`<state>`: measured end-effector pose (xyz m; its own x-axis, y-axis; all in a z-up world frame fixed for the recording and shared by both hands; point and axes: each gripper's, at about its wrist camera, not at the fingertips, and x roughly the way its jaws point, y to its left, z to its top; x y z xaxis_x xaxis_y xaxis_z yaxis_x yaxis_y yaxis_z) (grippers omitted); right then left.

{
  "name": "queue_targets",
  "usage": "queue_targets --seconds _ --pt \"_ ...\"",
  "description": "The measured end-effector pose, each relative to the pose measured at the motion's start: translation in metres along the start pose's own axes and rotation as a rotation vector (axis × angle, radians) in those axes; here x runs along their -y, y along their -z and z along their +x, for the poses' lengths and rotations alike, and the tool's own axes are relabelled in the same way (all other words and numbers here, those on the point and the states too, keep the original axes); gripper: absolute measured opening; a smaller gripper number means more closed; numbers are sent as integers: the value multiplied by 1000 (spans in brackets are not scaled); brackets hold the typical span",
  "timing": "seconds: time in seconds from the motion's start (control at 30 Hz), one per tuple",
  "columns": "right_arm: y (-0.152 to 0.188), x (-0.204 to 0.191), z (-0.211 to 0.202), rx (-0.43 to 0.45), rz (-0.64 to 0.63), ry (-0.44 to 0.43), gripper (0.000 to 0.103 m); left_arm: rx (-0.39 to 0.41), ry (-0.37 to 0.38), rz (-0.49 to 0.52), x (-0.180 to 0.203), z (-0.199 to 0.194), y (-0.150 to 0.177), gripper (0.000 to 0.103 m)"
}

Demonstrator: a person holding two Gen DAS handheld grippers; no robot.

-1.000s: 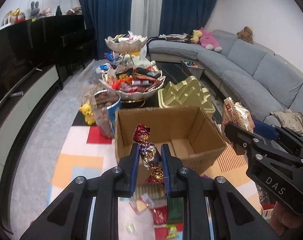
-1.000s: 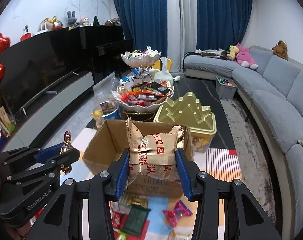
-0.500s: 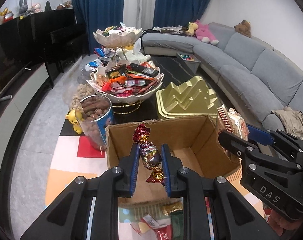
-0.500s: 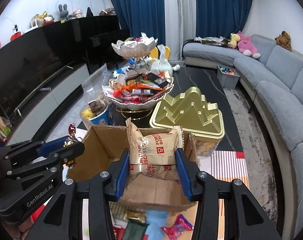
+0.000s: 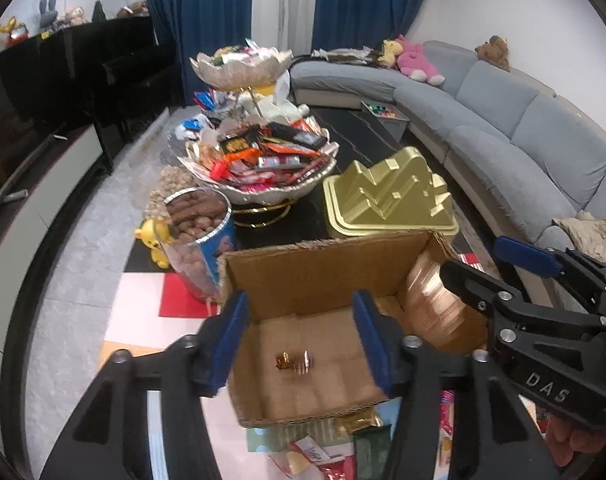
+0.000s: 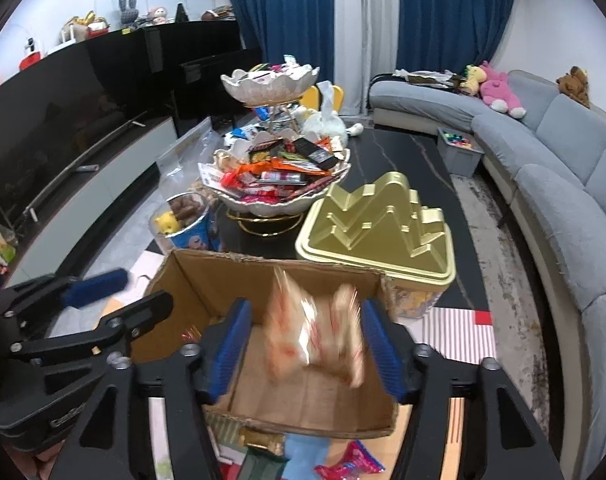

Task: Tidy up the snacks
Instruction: 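Open both tools to drop the candy and biscuit pack into the box, then move both open tools back toward the snacks on the table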

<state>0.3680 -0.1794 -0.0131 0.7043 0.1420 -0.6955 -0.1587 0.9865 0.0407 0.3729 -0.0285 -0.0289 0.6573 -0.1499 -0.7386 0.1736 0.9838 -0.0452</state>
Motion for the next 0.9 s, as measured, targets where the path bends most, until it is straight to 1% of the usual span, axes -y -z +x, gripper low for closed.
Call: queue_targets --seconds 0.13,0.3,0.43,0.9 --pt "1 7 -3 -1 26 30 73 11 -28 7 -3 -7 1 63" --pt "6 15 -14 9 55 60 78 19 -33 -3 -3 -18 4 66" --pt "11 20 -28 29 73 70 78 25 -38 -1 1 -29 8 67" --pt "33 24 -77 82 64 100 78 42 -77 -3 19 -68 31 68"
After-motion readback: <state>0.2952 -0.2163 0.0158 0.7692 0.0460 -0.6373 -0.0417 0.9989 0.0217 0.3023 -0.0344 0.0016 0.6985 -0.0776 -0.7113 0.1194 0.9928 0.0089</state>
